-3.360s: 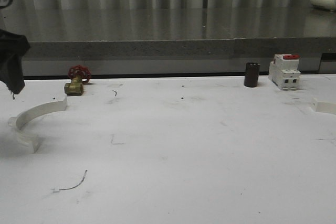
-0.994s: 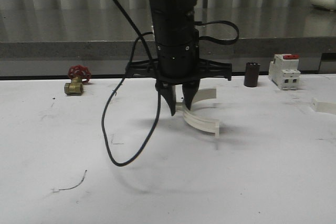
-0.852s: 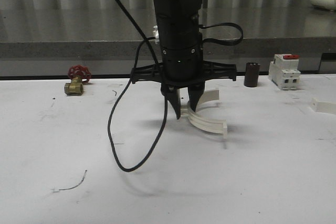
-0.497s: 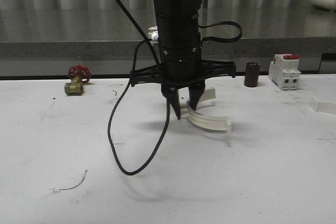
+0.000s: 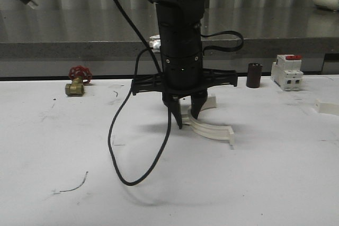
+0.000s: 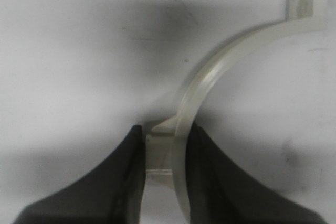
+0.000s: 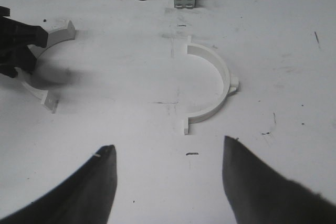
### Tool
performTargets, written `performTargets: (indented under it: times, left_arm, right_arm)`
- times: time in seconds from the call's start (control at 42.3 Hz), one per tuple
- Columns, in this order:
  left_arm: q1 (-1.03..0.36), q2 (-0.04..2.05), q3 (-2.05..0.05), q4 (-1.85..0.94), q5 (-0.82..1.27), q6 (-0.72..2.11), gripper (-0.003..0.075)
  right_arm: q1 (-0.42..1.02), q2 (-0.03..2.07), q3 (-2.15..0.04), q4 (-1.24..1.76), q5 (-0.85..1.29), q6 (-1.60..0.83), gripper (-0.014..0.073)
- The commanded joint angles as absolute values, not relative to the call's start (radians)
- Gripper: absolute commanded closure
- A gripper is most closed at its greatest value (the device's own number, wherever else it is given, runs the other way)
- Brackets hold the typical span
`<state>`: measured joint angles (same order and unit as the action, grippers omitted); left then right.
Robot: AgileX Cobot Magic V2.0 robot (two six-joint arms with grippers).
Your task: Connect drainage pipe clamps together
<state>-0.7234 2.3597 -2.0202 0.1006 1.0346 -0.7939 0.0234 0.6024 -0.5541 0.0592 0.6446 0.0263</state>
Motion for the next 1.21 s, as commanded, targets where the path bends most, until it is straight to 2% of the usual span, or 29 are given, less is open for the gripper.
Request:
performTargets:
  times: [0.0, 0.071, 0.118, 0.379, 0.734, 0.97, 1.183]
  left_arm:
    - [-0.734, 2.296, -2.048, 0.097, 1.022, -0.805, 0.0435]
    - [-0.734, 2.296, -2.048, 0.097, 1.022, -0.805, 0.0370]
    - [-0.734, 2.296, -2.049, 0.097, 1.022, -0.794, 0.0358]
    - [-0.737, 2.237, -2.119, 0.085, 1.096, -0.520, 0.0363]
    - [-0.700, 1.939, -2.118, 0.012, 1.150, 0.000, 0.0363]
    - [-0.648, 1.715, -1.976, -0.117, 1.075, 0.162, 0.0363]
    - [-0.627, 1.508, -1.698, -0.117, 0.924, 0.198, 0.0363]
  right_arm:
    - [0.018, 0.608, -0.589, 0.064, 0.585, 0.020, 0.0122]
    - [0.018, 0.608, -0.589, 0.064, 0.585, 0.020, 0.0122]
    - [0.018, 0.608, -0.589, 0.064, 0.585, 0.020, 0.0122]
    - [0.018, 0.608, -0.589, 0.064, 0.585, 0.020, 0.0122]
    - [0.018, 0.608, -0.589, 0.064, 0.585, 0.020, 0.0122]
    - [0.018, 0.608, -0.589, 0.064, 0.585, 0.020, 0.0122]
    - [0.018, 0.608, -0.589, 0.064, 0.585, 0.020, 0.0122]
